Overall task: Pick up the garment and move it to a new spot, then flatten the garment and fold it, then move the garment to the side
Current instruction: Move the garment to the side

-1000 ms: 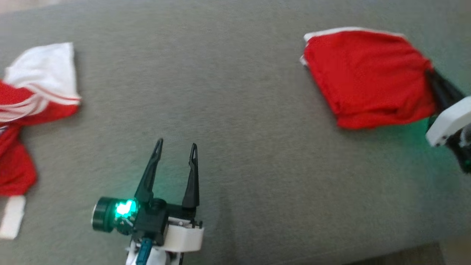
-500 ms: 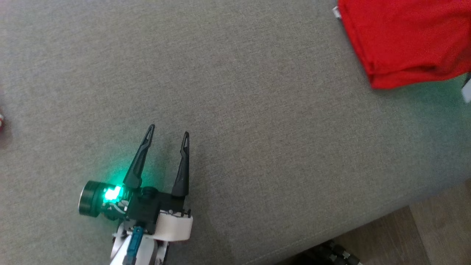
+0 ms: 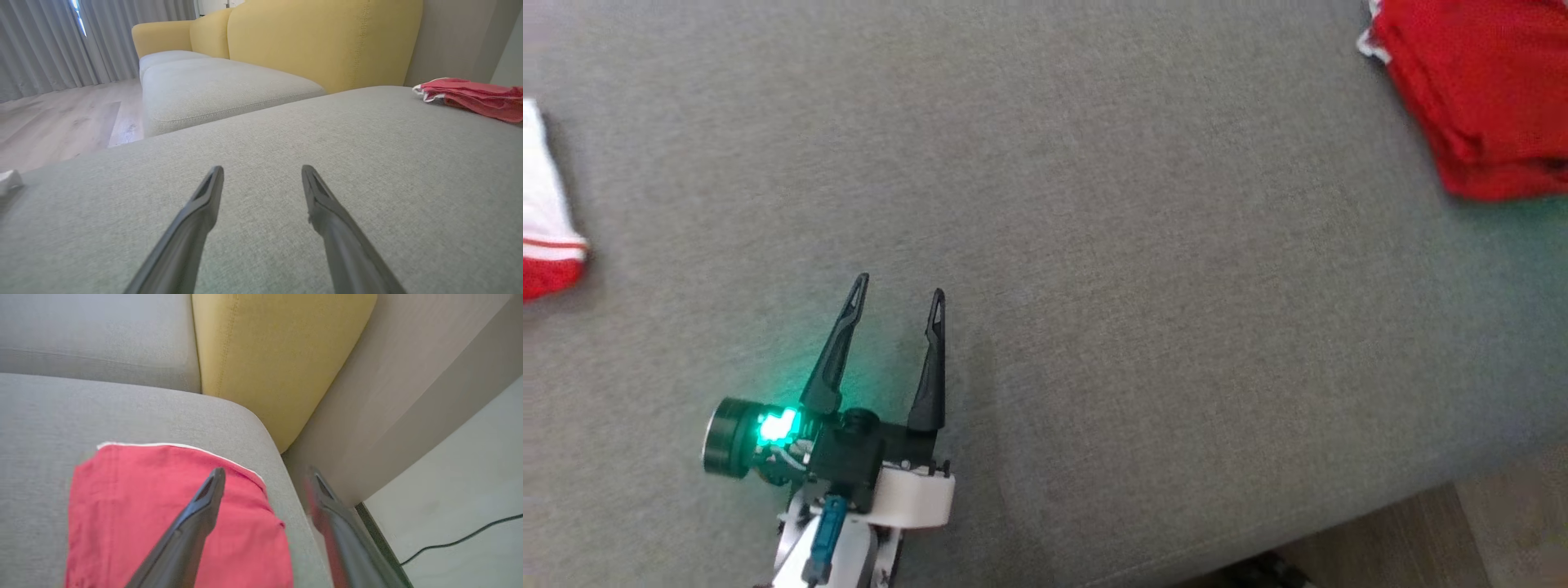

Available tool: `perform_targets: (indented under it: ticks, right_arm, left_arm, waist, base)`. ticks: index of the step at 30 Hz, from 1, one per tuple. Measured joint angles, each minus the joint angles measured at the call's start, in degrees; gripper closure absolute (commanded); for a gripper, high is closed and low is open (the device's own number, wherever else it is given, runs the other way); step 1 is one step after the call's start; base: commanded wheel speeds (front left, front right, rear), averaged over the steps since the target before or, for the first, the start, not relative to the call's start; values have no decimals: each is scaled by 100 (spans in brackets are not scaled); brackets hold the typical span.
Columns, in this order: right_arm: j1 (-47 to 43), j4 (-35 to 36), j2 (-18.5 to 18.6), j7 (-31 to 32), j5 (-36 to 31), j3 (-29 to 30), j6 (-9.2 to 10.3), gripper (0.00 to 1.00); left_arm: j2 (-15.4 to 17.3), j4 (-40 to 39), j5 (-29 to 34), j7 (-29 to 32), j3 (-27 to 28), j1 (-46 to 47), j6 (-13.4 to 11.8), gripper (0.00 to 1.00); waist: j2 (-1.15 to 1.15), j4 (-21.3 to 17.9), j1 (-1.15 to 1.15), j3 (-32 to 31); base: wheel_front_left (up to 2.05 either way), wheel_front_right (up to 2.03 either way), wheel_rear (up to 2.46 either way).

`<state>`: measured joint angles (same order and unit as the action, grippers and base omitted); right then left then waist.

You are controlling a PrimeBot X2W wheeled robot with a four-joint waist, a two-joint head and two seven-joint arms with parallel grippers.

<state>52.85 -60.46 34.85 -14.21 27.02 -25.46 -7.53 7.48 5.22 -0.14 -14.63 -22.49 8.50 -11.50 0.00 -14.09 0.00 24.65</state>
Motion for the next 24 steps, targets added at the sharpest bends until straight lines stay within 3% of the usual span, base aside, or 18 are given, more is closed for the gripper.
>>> perform_targets:
  ticks: [7, 16, 24]
  right_arm:
    - [-456, 749, -430, -18, -624, 611, 0, 0]
    - [-2585, 1660, -1338, -16, -692, 858, 0, 0]
    - [-4141, 2176, -2358, -16, -759, 899, 0, 0]
  left_arm:
    - [-110, 24, -154, 0, -24, -116, -60, 0]
    - [-338, 121, -719, 0, 41, -683, -10, 0]
    - [-402, 280, -1023, 0, 276, -1237, 100, 0]
  waist:
    - [0, 251, 0, -431]
    - [0, 825, -1, -1292]
    - [0, 1390, -2, -2098]
  base:
    - [0, 0, 0]
    - [0, 0, 0]
    - [0, 0, 0]
